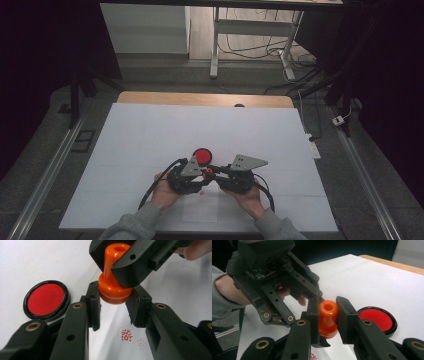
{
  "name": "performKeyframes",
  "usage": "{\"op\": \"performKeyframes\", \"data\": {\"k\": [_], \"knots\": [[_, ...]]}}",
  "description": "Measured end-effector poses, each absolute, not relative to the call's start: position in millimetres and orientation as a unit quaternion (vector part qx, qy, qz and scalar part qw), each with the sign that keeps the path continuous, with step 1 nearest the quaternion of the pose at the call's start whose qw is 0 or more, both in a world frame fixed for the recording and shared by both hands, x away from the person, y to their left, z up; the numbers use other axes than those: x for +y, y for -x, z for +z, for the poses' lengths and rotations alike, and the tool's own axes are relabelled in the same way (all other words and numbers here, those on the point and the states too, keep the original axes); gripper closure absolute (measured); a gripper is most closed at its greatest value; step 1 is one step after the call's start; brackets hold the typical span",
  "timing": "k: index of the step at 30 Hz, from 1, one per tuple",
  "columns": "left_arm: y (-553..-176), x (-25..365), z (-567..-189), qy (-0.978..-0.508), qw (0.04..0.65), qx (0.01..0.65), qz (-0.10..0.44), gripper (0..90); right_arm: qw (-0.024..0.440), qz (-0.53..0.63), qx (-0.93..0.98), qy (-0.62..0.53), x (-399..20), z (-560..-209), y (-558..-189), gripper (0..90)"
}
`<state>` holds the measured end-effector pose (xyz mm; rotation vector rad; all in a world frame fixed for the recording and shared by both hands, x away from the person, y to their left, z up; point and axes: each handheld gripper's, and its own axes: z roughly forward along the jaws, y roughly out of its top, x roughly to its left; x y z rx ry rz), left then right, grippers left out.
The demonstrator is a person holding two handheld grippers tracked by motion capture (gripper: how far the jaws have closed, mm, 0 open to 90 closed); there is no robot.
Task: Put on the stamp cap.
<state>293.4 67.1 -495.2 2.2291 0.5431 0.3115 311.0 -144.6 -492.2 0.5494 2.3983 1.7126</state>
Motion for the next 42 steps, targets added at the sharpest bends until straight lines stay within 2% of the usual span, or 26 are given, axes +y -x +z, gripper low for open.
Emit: {"op": "performKeyframes", "data": {"k": [26,42], "knots": [[-293.6,67.5,-495.6,-0.869,0.425,0.214,0.133,61.9,0.055,0.587,0.782,-0.203,-149.3,-487.4,-314.5,73.3],[-295.9,70.6,-496.7,-0.862,0.432,0.236,0.122,38.3,0.053,0.59,0.778,-0.206,-151.5,-486.1,-315.1,73.2]]}}
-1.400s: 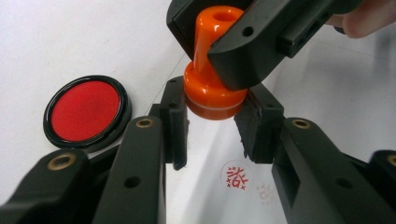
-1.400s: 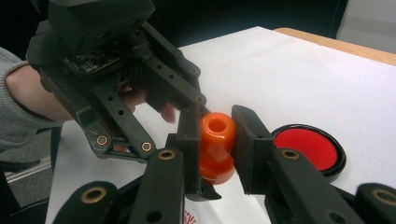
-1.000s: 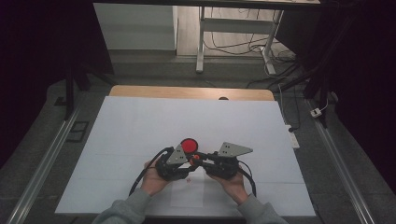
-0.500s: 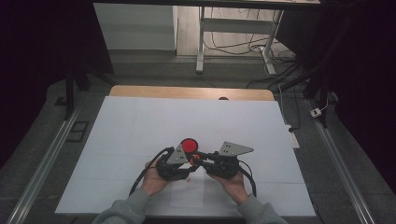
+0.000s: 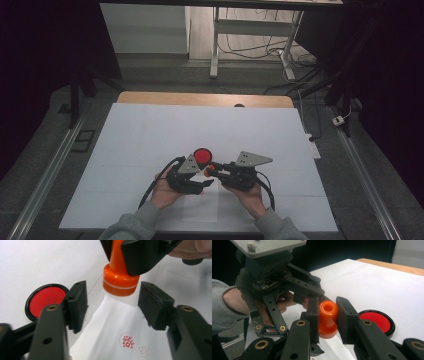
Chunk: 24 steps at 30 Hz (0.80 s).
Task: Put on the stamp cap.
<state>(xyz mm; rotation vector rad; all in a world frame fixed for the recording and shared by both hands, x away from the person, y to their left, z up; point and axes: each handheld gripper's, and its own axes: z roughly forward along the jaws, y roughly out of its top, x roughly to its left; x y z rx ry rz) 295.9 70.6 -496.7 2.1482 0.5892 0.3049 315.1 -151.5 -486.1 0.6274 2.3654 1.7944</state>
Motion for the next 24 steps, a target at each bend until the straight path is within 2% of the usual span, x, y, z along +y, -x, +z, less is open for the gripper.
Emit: {"op": "performKeyframes", "data": {"k": [5,11,24], "knots": [[-294,73,-495,-0.859,0.432,0.245,0.128,27.3,0.054,0.592,0.777,-0.206,-153,-485,-315,73.3],[-290,81,-494,-0.86,0.421,0.254,0.135,20.6,0.055,0.595,0.775,-0.206,-154,-483,-316,73.3],[-270,133,-490,-0.842,0.43,0.286,0.152,18.7,0.062,0.599,0.771,-0.208,-160,-478,-318,73.3]]}}
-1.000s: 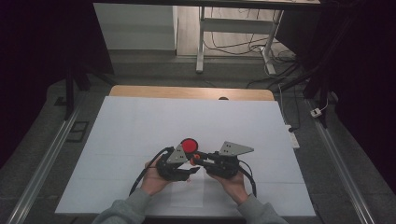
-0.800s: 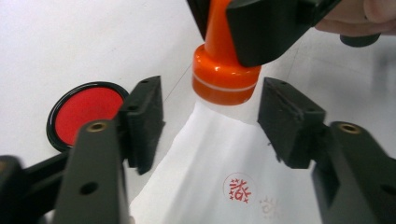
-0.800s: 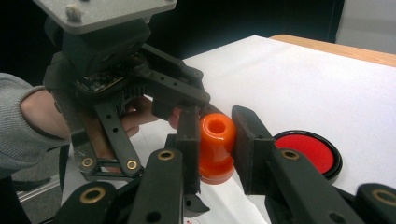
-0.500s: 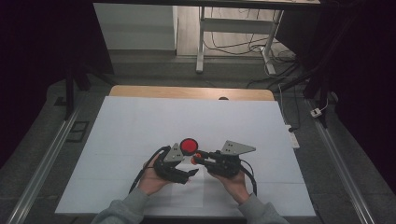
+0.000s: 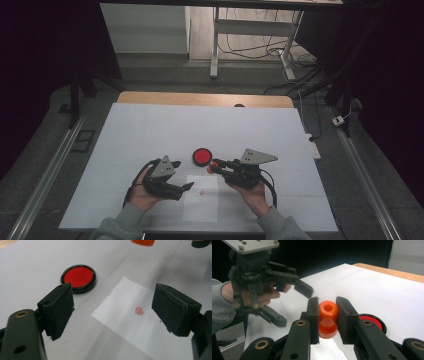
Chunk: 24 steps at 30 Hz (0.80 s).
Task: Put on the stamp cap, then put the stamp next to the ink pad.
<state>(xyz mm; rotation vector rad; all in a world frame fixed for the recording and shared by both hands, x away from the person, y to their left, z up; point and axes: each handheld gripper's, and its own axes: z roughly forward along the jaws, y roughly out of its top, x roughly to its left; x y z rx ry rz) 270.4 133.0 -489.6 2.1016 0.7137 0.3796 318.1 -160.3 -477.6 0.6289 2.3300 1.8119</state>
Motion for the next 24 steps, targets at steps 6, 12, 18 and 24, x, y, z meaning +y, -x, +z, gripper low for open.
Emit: {"op": "performKeyframes", "data": {"k": [6,12,18,24], "knots": [[-259,160,-492,-0.837,0.428,0.304,0.156,18.7,0.065,0.599,0.77,-0.21,-163,-476,-319,73.3],[-249,188,-496,-0.825,0.428,0.332,0.162,18.7,0.07,0.601,0.767,-0.214,-167,-475,-322,73.3],[-246,196,-500,-0.821,0.429,0.343,0.155,18.9,0.077,0.598,0.768,-0.215,-169,-474,-326,73.3],[-242,208,-504,-0.817,0.426,0.357,0.152,19.0,0.079,0.595,0.769,-0.22,-172,-476,-332,73.3]]}}
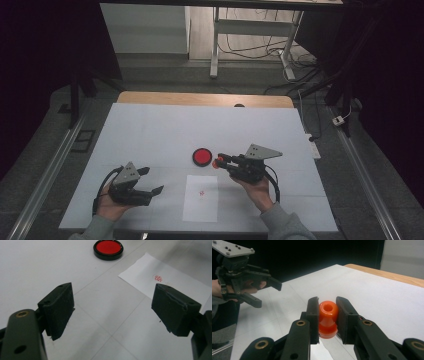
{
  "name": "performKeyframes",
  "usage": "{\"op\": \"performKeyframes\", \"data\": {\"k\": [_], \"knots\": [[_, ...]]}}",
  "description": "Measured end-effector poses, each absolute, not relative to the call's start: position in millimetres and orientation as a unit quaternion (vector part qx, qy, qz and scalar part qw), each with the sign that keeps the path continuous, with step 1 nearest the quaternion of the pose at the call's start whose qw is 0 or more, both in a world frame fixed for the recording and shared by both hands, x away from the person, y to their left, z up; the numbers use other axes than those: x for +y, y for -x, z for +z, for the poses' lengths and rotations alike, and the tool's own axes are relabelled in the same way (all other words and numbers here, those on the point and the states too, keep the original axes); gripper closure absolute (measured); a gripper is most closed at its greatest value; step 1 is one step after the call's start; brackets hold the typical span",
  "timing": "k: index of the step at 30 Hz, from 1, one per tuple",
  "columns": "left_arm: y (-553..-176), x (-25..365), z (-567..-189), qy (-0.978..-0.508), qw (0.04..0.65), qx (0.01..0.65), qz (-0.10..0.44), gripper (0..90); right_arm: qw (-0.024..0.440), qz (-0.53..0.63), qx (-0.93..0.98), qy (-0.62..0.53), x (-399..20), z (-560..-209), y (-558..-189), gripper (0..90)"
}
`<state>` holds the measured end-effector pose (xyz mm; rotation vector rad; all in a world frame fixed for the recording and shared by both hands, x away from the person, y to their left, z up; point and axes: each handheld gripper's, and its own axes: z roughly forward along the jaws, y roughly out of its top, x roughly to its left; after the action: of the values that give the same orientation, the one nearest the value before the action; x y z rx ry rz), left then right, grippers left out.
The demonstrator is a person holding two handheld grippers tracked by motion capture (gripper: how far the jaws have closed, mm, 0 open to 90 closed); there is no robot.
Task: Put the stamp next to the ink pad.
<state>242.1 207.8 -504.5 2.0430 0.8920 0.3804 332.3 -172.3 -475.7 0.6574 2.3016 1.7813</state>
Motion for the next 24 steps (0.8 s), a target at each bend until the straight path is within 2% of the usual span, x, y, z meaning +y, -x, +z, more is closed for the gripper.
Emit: {"op": "performKeyframes", "data": {"k": [24], "knots": [[-232,224,-508,-0.811,0.423,0.371,0.161,19.3,0.121,0.559,0.783,-0.246,-179,-478,-351,73.3]]}}
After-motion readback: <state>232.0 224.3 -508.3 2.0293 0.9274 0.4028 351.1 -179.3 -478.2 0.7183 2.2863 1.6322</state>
